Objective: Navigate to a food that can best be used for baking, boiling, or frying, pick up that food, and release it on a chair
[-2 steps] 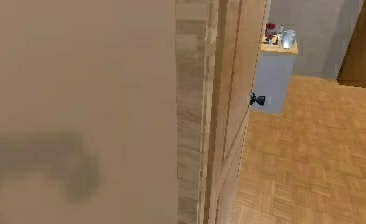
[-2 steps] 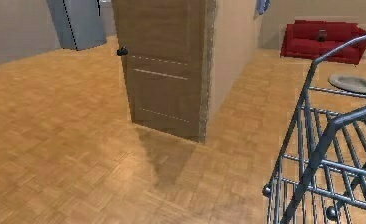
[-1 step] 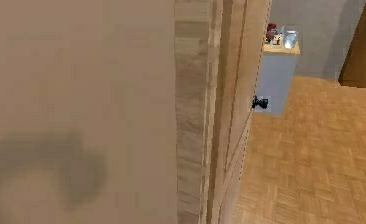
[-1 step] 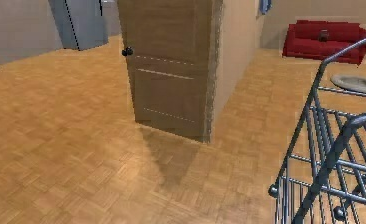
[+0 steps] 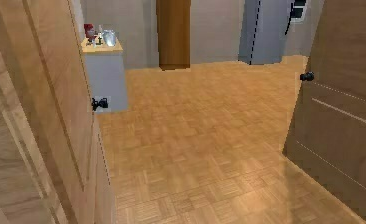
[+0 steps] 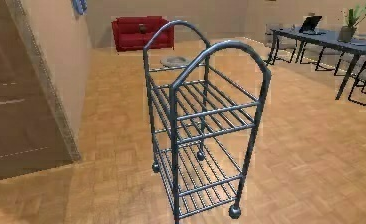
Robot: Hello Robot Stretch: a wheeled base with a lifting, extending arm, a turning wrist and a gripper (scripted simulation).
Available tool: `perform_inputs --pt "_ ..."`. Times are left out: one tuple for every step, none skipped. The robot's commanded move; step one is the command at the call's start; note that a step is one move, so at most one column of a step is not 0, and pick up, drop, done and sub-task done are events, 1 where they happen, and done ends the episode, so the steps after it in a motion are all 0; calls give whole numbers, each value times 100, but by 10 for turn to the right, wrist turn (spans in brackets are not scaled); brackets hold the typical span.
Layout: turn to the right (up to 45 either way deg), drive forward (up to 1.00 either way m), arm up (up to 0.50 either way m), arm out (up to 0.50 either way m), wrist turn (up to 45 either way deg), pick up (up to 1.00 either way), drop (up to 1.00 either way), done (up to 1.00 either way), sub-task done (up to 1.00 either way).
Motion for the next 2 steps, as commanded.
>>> perform_inputs --pt "0 100 0 0 0 0 0 0 0" --pt "150 0 0 0 0 0 0 0 0"
